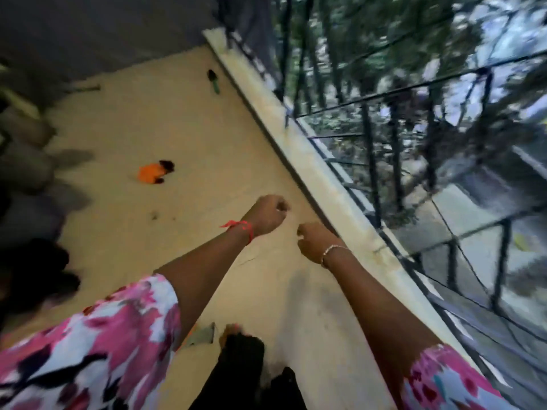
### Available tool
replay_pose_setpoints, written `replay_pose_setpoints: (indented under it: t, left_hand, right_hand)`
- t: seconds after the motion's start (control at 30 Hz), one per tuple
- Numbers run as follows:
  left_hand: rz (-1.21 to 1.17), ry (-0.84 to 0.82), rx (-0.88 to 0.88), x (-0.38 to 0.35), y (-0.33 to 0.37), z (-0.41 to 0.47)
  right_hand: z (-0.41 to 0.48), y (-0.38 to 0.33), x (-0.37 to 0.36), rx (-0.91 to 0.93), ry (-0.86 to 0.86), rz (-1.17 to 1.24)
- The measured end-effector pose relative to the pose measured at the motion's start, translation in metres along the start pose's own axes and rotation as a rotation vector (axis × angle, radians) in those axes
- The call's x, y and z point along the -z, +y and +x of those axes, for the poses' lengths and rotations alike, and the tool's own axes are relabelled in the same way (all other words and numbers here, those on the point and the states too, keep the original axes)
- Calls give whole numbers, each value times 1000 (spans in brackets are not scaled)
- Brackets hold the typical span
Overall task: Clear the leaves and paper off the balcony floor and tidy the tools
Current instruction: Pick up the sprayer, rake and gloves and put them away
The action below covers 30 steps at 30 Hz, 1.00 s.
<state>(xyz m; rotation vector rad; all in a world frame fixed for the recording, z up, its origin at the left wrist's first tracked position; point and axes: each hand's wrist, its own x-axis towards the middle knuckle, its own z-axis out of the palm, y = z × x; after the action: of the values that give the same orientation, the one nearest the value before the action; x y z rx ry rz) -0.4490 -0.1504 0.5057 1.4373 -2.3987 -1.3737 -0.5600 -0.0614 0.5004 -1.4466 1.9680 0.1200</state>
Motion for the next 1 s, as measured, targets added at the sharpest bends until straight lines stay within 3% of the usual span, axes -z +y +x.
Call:
replay_pose_setpoints:
  t: [0.27, 0.5, 0.8, 1.0]
  left_hand:
    - [-147, 237, 248, 62, -131, -15]
    - [-203, 326, 377, 107, -221, -5]
    - [-275, 328, 378, 196, -268, 72]
    - [-117, 327, 330, 271, -282, 191]
  right_hand:
    - [90, -114, -44, 217, -152, -93]
    - [164, -178, -46, 276, -137, -175]
    - [276, -240, 2, 231, -54, -162]
    - [396, -270, 72, 303, -57, -215]
